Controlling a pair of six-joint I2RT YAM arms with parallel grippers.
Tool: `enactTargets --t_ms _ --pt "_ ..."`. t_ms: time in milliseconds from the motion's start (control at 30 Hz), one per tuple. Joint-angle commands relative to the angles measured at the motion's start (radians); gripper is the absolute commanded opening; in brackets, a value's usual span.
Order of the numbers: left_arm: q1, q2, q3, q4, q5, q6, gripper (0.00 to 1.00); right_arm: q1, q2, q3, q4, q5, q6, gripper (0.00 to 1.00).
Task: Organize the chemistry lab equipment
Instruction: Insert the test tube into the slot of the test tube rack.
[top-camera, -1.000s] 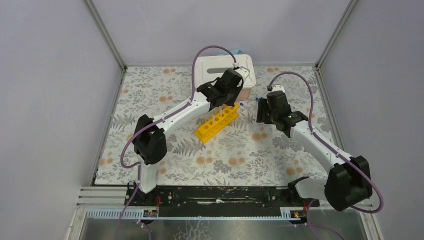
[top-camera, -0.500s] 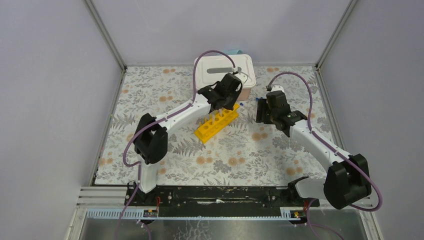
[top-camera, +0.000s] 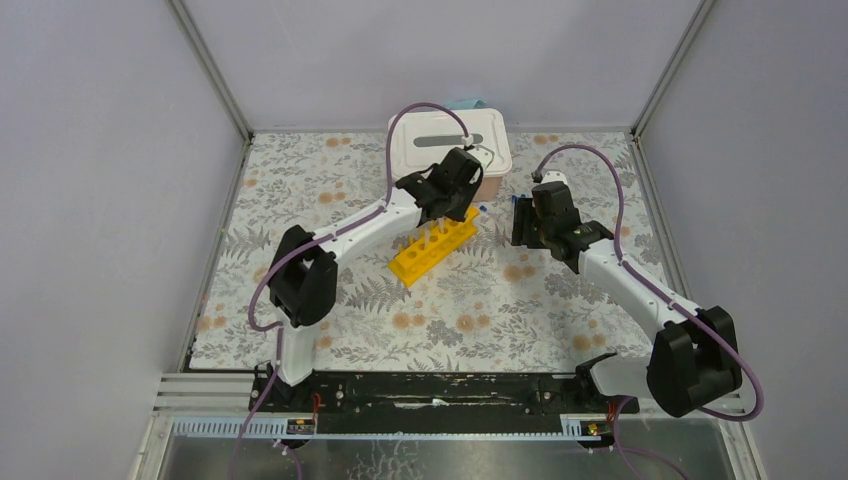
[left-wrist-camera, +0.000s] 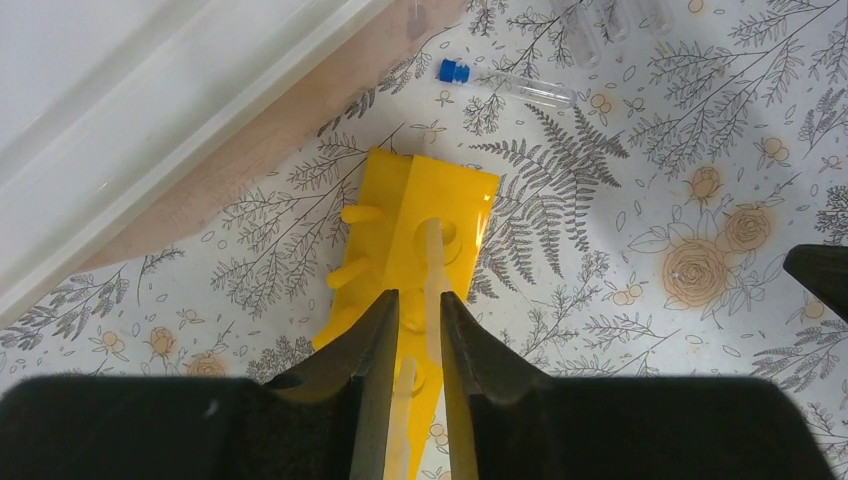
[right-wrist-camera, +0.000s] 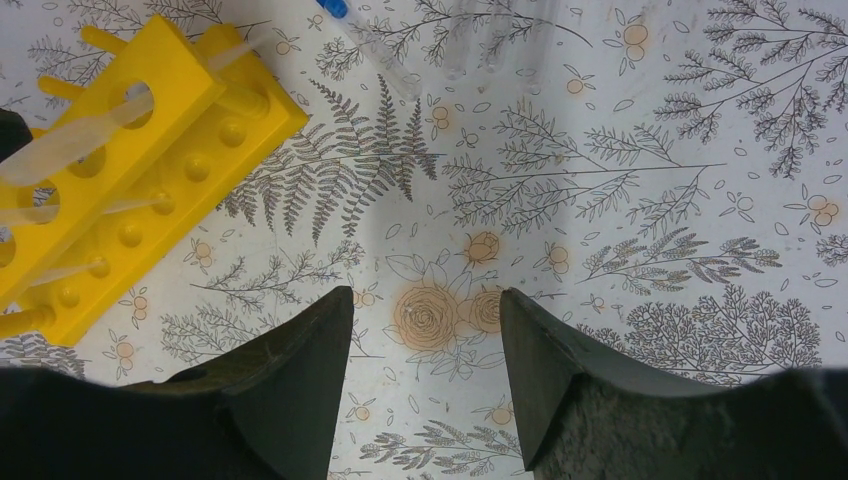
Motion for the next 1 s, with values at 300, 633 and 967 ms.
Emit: enactTargets --t_ms 300,633,967 --pt "0.014 0.056 0.095 0.027 -0.014 -0.009 0.31 -0.006 0.007 0.007 0.047 -0.013 0.0 0.63" --pt "0.014 0.042 0.069 0.03 -0.016 -0.011 0.54 -0.005 0.009 0.006 0.052 -0.02 0.006 0.63" --pt "0.014 0.067 0.066 0.028 0.008 -0.008 0.48 -0.005 0.022 0.011 0.056 -0.024 0.011 0.63"
